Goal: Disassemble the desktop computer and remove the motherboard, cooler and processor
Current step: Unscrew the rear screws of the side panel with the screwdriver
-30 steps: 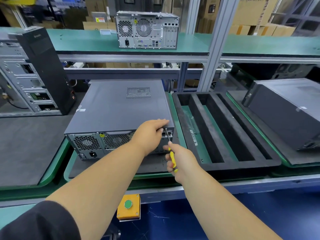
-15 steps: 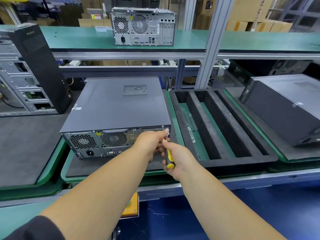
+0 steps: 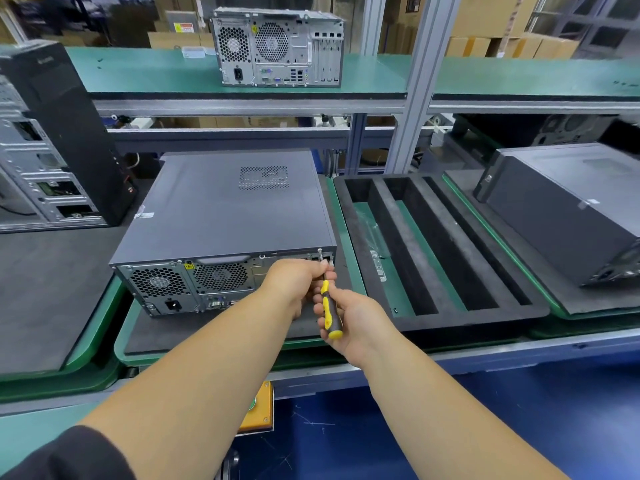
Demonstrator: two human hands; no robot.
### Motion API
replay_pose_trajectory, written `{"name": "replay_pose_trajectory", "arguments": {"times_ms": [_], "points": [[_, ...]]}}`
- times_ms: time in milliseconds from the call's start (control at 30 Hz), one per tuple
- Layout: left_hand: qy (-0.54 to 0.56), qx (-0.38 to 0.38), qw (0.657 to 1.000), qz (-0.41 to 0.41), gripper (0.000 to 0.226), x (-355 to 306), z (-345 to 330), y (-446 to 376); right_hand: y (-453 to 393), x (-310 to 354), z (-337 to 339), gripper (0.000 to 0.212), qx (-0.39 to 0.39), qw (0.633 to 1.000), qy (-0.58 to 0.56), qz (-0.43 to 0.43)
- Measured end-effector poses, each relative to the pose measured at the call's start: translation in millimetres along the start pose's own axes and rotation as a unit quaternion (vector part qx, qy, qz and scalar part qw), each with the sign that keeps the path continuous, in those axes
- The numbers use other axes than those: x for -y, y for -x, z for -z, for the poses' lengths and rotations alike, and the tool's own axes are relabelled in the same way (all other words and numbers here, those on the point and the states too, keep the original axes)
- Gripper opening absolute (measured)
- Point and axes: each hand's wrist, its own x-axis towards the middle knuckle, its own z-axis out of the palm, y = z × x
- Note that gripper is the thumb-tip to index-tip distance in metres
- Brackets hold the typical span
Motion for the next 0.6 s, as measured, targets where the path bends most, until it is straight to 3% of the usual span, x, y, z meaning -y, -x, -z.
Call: {"name": "replay_pose_trajectory", "arguments": {"times_ms": [200,333,467,600], "points": [[0.002,0.016,1.000,0.000,0.023,-1.8,1.5,0.9,-4.6,0.1,-5.4,0.025,-0.080,0.995,0.045,0.041],[0.003,-0.027,1.000,-0.012,0.017,1.7,4.0,-4.0,-6.6,3.1,-6.3,0.020,-0.113,0.990,0.070,0.056],[-0.005,-0.030,0.999,-0.036,0.018,1.5,3.7,-6.9,-2.0,5.1,-5.5,0.021,-0.067,0.998,0.011,-0.002],[-0.030,-0.017,0.999,-0.042,0.018,-0.4,2.6,-0.8,0.2,4.6,0.0,0.046,0.018,0.997,-0.062,-0.038]]}}
